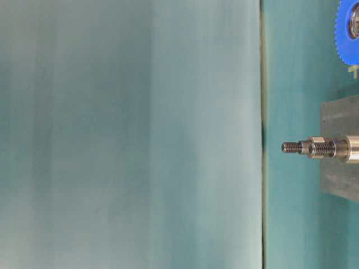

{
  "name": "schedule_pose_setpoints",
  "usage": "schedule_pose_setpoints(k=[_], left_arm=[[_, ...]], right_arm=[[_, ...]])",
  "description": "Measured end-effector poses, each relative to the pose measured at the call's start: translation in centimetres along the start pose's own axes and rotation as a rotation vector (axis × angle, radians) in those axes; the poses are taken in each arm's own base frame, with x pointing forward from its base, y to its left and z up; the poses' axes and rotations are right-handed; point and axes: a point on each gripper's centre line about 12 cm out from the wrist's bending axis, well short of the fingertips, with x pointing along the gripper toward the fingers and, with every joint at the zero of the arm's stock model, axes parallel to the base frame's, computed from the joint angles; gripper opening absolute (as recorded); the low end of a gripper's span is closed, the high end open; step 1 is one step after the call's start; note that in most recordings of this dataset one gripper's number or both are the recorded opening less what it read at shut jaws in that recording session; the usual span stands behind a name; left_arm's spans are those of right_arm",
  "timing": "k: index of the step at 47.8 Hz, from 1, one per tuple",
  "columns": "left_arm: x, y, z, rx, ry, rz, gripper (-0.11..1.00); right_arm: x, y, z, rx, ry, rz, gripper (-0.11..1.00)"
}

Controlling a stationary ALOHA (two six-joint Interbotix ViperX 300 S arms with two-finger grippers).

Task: Fit the large gear onto the shaft.
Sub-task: 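Lower the open right gripper over the blue gear's bearing hub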

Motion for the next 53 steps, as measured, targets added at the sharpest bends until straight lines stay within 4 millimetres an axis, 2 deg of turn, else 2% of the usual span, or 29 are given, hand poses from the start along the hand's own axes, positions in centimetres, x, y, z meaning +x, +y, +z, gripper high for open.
schedule_pose_setpoints(k=[2,6,15,21,25,34,46,53], left_arm=[[0.0,0.1,0.0,0.005,0.0,0.003,0.0],[0.2,0.2,-0.2,0.014,0.008,0.008,0.0],[2.2,0.3,-2.1,0.021,0.14,0.011,0.0],[3.5,0.3,-3.8,0.011,0.244,0.011,0.0],[4.2,0.3,-4.2,0.009,0.273,0.011,0.0],[4.8,0.3,-5.5,0.009,0.367,0.011,0.0],[4.8,0.4,-8.5,0.015,0.583,0.011,0.0],[5.8,0.4,-9.3,0.016,0.646,0.01,0.0]], right_arm=[[0.0,0.0,-0.2,0.006,0.008,-0.003,0.01],[0.1,-0.6,-1.9,0.095,0.105,-0.043,0.01],[0.6,-1.5,-5.6,0.221,0.431,-0.114,0.01],[1.7,-1.9,-6.5,0.219,0.59,-0.129,0.01],[2.6,-2.2,-7.3,0.236,0.687,-0.146,0.01],[5.0,-3.3,-9.6,0.251,0.945,-0.182,0.01],[8.1,-4.0,-11.7,0.237,1.071,-0.192,0.01],[9.0,-4.2,-13.4,0.241,1.127,-0.195,0.01]])
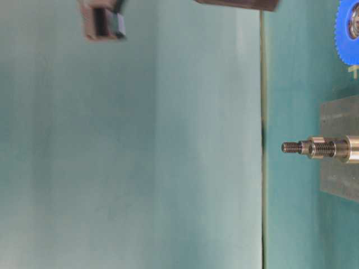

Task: Fit the large gear onto the shaft.
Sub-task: 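Lower the open right gripper over the blue gear's bearing hub, then close the right gripper on the blue gear's hub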

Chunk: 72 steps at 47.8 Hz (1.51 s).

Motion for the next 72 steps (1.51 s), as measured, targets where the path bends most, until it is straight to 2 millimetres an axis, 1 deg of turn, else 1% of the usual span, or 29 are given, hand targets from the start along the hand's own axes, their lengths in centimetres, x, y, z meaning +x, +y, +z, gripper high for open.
schedule_pose_setpoints(k=[7,9,11,15,16,23,25,26,30,46,60,72], left_arm=[[1.4,0.1,-0.1,-0.003,0.054,0.003,0.0],[1.8,0.2,-0.2,-0.004,0.066,0.005,0.0],[2.1,0.3,-0.2,-0.007,0.074,0.006,0.0],[2.7,0.3,-0.3,-0.007,0.091,0.006,0.0],[2.8,0.3,-0.3,-0.005,0.092,0.006,0.0],[3.3,0.2,-0.5,-0.004,0.101,0.004,0.0],[3.4,0.3,-0.4,-0.005,0.095,0.006,0.0],[3.5,0.3,-0.4,-0.005,0.094,0.006,0.0],[3.8,0.3,-0.5,-0.007,0.097,0.006,0.0],[4.4,0.3,-0.6,-0.007,0.094,0.005,0.0],[4.5,0.3,-0.7,-0.006,0.095,0.006,0.0],[4.5,0.3,-0.7,-0.006,0.094,0.006,0.0]], right_arm=[[1.4,0.0,0.5,0.001,0.033,-0.005,0.02],[1.9,0.0,0.6,0.003,0.044,-0.006,0.05],[2.2,0.0,0.6,0.002,0.058,-0.008,0.11],[3.1,-0.1,0.4,0.003,0.089,-0.013,0.31],[3.3,-0.1,0.4,0.003,0.1,-0.014,0.39],[4.3,-0.1,0.5,0.004,0.143,-0.019,0.82],[4.5,-0.1,0.5,0.005,0.155,-0.021,0.89],[4.6,-0.2,0.5,0.007,0.161,-0.022,0.9],[5.0,-0.4,0.4,0.011,0.18,-0.027,0.85],[6.1,-1.9,0.2,0.044,0.226,-0.052,0.85],[6.6,-1.8,0.9,0.042,0.223,-0.051,0.85],[7.3,-1.9,0.3,0.044,0.266,-0.055,0.85]])
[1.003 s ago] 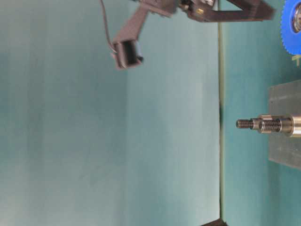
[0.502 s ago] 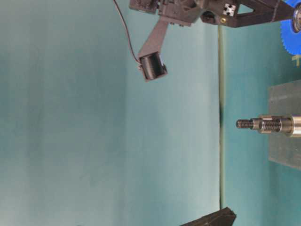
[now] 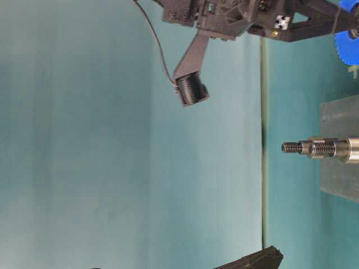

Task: Fit the large gear onto the shaft.
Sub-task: 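Close the right gripper on the blue gear's hub, then lift the blue gear and carry it over the upper shaft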

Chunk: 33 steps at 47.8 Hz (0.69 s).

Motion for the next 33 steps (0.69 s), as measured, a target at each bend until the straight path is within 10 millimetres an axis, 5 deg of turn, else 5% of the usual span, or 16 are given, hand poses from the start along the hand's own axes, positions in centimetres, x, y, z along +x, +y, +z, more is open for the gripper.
schedule_pose_setpoints(k=[17,26,33], left_arm=[[0.03,-0.05,-0.01,0.001,0.0,-0.001,0.0],[0.0,0.0,0.08,0.0,-0.003,0.0,0.0],[0.03,0.0,0.16,-0.002,-0.003,0.0,0.0]], right_arm=[[0.78,0.37,0.09,-0.006,0.021,0.001,0.81],[0.76,0.48,0.37,-0.007,0.025,0.002,0.49],[0.78,0.54,0.37,-0.009,0.035,0.002,0.48]])
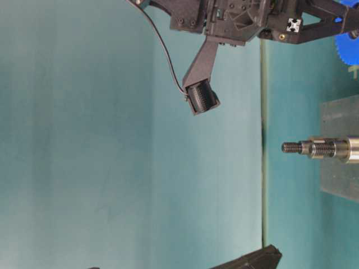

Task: Fit the large gear onto the shaft.
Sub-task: 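Lift the blue gear and carry it over the upper shaft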

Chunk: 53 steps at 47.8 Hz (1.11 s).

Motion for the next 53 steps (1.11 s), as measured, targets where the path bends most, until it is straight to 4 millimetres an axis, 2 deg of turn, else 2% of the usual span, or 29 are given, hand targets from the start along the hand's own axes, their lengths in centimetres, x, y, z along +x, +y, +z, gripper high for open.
schedule_pose_setpoints(k=[13,19,31,38,43,53], left_arm=[[0.1,0.0,0.0,0.0,0.003,0.0,0.0],[0.1,0.0,-0.1,-0.002,0.006,0.0,0.0],[0.1,0.0,-0.1,-0.003,0.005,0.0,0.0],[0.1,0.0,-0.1,-0.008,0.008,0.0,0.0],[0.1,0.0,-0.1,-0.008,0.006,0.0,0.0],[0.1,0.0,-0.1,-0.007,0.006,-0.001,0.0]], right_arm=[[-0.5,0.0,0.1,-0.001,0.015,-0.001,0.48],[-1.9,-0.4,0.7,0.006,0.019,-0.006,0.48],[-5.5,-0.2,4.0,0.01,-0.023,0.001,0.48],[-7.7,0.0,7.1,0.01,-0.072,0.008,0.48],[-8.3,0.1,9.1,0.013,-0.078,0.011,0.48],[-7.8,0.7,11.9,0.002,-0.049,0.012,0.48]])
